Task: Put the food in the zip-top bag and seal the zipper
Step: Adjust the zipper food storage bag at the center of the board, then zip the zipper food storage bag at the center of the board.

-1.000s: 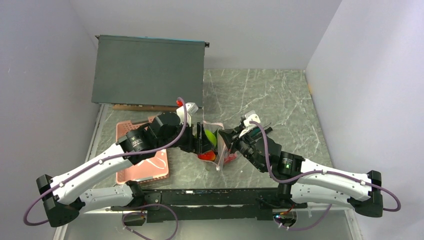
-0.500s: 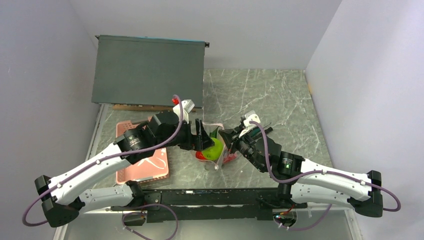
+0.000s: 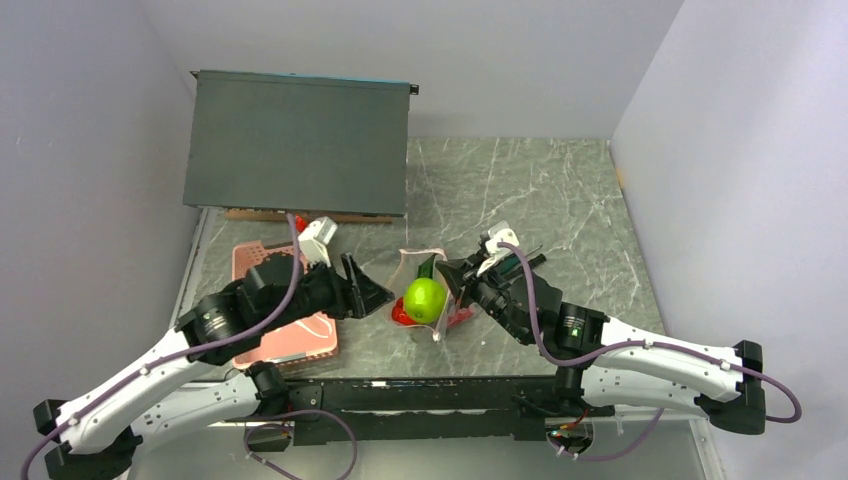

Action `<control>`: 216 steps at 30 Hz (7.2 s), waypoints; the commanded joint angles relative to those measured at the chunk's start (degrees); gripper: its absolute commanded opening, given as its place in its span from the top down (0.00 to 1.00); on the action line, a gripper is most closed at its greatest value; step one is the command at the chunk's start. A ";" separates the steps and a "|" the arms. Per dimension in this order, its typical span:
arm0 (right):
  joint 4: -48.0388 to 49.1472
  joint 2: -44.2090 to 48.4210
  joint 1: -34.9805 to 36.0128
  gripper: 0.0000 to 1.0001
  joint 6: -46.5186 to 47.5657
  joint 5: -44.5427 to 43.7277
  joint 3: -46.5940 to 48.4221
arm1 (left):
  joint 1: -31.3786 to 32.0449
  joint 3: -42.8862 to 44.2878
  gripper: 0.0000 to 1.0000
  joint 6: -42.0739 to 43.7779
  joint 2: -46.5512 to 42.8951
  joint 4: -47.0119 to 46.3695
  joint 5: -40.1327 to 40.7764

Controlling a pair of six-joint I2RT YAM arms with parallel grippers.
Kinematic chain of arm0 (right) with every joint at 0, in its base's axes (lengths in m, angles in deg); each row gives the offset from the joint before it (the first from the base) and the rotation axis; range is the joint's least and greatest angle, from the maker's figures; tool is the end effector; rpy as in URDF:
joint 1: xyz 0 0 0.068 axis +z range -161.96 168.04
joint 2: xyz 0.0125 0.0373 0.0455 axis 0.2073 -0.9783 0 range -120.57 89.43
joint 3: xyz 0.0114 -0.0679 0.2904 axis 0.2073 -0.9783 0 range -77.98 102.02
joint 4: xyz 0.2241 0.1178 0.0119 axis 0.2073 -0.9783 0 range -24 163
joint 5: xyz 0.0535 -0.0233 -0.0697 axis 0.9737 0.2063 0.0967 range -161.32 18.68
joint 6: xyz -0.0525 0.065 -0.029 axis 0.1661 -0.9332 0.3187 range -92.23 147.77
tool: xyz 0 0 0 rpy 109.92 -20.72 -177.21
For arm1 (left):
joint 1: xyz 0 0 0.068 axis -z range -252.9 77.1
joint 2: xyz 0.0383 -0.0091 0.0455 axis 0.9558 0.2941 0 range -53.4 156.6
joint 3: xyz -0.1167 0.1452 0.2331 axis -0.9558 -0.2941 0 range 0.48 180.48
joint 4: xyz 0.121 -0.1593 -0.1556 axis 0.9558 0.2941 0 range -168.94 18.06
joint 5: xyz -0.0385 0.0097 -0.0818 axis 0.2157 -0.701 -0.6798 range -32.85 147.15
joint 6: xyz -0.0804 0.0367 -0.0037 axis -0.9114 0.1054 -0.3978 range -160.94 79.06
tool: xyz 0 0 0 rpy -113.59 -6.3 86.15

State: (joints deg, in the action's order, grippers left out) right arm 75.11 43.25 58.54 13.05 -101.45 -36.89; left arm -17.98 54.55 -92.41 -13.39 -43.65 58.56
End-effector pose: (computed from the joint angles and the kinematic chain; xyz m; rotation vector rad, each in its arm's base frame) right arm 0.1044 0.1767 0.3545 -0.3902 1.6179 0.7169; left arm 0.0904 -0.1254 0.3605 0.0464 2.1408 -1.1573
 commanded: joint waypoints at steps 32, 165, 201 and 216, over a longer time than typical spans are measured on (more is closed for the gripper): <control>-54.50 -27.46 0.18 1.00 -6.45 -10.02 50.36 | 0.37 -11.23 1.00 -12.62 -5.88 -24.74 -0.44; -9.33 6.37 3.55 0.63 16.24 13.28 2.59 | 2.13 11.12 1.00 76.61 16.94 -8.15 -27.54; 10.84 3.92 -15.33 0.02 3.19 49.22 -3.39 | 2.14 -3.19 1.00 41.72 -0.97 -26.06 -12.27; 14.08 1.28 -18.52 0.55 1.23 56.56 -3.23 | 2.15 -2.65 1.00 39.86 -1.82 -23.34 -10.49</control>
State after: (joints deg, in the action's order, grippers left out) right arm 84.29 44.98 41.25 15.61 -50.11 -41.90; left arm -16.02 49.50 -51.16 -13.63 -65.29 46.74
